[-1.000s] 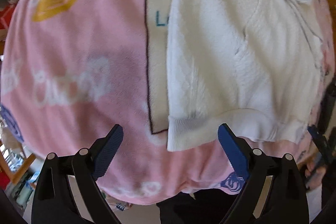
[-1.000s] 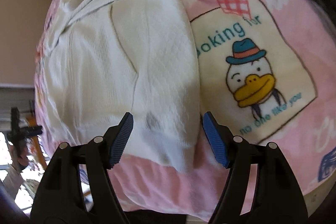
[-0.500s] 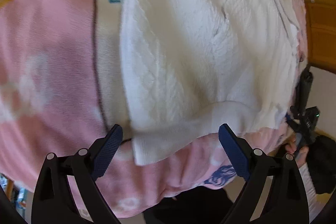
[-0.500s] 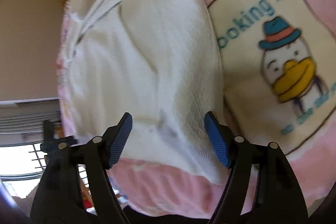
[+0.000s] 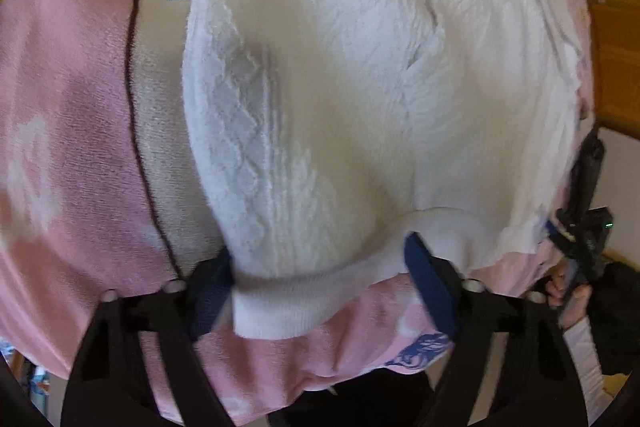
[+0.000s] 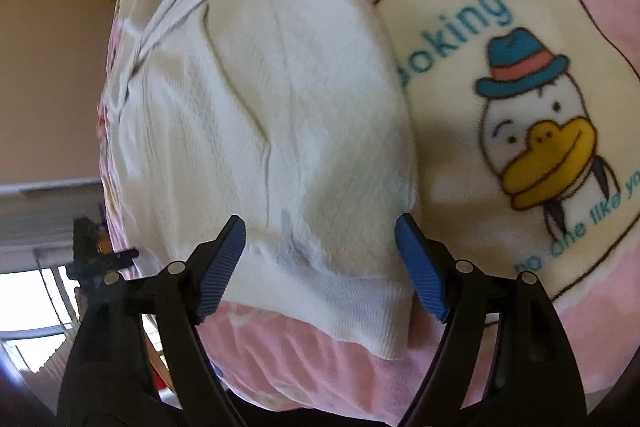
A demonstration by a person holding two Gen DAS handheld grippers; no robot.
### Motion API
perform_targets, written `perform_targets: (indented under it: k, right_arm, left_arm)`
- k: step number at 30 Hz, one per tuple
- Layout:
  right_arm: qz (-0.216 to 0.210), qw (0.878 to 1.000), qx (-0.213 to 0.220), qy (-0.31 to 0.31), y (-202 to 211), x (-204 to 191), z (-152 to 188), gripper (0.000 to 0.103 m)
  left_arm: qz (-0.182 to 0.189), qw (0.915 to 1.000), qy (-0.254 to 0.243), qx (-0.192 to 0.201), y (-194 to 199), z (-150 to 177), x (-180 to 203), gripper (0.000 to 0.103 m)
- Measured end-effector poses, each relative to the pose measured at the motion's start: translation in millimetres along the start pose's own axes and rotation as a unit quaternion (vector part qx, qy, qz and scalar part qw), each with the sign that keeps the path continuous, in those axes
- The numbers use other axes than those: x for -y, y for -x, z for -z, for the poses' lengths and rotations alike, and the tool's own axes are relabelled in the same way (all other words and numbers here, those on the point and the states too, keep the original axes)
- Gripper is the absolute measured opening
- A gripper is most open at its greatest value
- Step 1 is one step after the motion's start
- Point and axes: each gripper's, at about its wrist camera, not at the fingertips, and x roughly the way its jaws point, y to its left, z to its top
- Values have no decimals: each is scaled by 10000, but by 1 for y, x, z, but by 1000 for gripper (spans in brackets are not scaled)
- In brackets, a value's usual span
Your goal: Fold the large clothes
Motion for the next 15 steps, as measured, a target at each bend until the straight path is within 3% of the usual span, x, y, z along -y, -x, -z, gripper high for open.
perform_targets:
  k: [4, 7, 9, 15]
  right_arm:
    - [-106, 9992, -58, 394, 0, -18, 8, 76]
    - [615, 9935, -98, 948, -8, -29, 11, 76]
    - [1186, 9854, -113, 1218, -14, -28, 13, 76]
    - [1150, 9871, 99, 1112, 4, -21, 14, 75]
  left_arm:
    - [-97, 9999, -47, 51, 4, 2, 7, 41]
    - [-60, 9999, -85, 84, 5, 2, 17, 28]
    - [-122, 9999, -64, 88, 3, 0, 20, 26]
    - [-262, 9996, -67, 58, 5, -4, 32, 24]
